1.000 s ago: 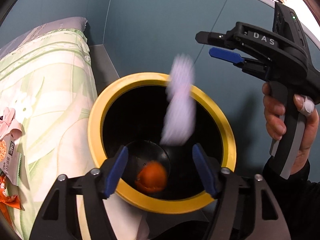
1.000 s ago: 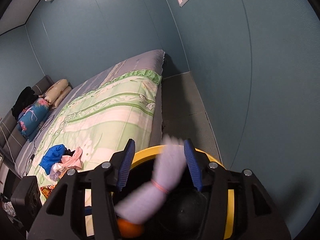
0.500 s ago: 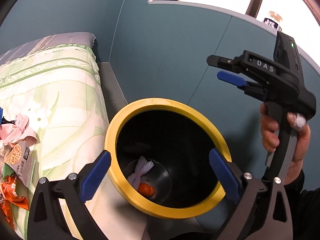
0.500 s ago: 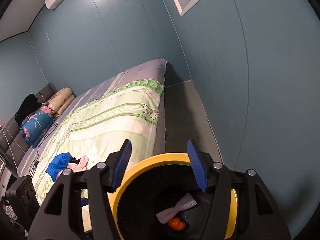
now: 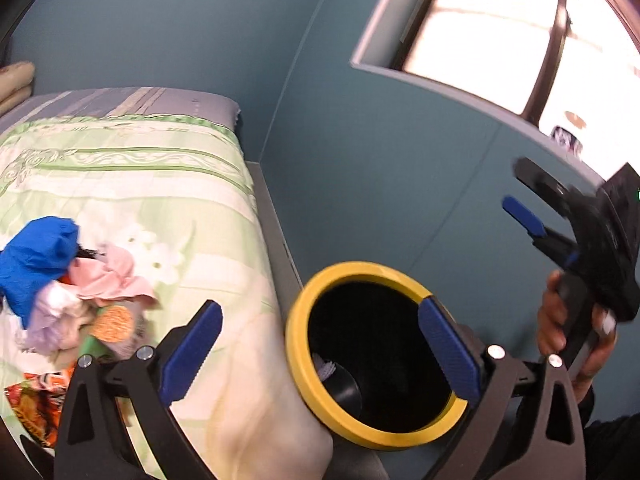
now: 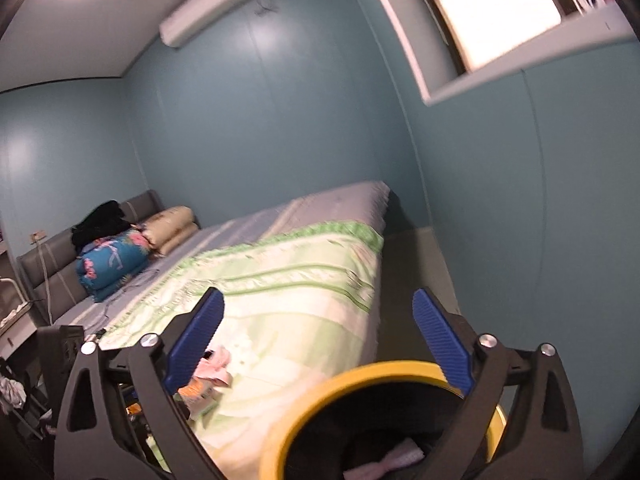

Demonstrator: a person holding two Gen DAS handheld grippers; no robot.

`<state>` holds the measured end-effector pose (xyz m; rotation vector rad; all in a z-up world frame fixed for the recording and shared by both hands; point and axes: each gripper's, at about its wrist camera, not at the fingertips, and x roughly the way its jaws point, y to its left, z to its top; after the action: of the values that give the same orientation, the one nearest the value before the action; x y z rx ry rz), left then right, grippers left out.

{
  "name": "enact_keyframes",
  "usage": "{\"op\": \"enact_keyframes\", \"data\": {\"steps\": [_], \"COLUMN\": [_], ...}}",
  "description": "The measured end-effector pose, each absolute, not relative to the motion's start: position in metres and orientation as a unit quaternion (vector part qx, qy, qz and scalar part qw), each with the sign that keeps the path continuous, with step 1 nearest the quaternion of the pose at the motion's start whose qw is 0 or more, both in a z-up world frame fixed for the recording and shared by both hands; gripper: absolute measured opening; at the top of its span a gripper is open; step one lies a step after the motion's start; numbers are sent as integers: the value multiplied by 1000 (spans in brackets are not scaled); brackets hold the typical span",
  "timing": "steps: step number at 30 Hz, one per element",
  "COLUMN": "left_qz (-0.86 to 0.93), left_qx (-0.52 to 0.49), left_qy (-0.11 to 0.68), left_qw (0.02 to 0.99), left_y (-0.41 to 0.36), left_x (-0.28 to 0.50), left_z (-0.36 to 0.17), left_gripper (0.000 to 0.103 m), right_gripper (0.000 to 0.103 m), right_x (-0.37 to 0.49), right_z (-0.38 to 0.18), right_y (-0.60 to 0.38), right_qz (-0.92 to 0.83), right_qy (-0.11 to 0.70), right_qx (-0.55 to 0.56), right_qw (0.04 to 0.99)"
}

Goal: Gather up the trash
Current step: 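Move both tools back over the trash pile on the bed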

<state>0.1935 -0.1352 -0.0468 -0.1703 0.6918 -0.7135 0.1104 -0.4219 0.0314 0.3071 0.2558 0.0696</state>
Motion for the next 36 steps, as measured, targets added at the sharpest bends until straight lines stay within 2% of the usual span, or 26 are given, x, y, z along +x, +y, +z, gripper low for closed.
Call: {"op": "enact_keyframes", "data": {"steps": [11,19,24,30,36], "left_qz": [-289,-215,-222,-238,-251], "left_qx": [-139,-155,-165,-105,-100], "left_qy": [280,294,318,334,343], "left_qw": [905,918,907,906,900], "left_y": [-38,47,82,87,89], "left_x": [208,196,190,178,172], "left_z": [-5,-12,-37,-65,-86], "left_gripper": [95,95,95,95,95], "right_gripper": [95,95,95,95,95], "right_x": [120,147,175,224,267], "right_z": [49,48,36,12,-4], "right_y": [-344,-274,-231,-192,-154], "right_qz": [107,191,248,288,285], "right_qy": [110,129,168,252,314], "right_qx": [83,39,21,30,27], "right_qw": [985,972,954,923,905]}}
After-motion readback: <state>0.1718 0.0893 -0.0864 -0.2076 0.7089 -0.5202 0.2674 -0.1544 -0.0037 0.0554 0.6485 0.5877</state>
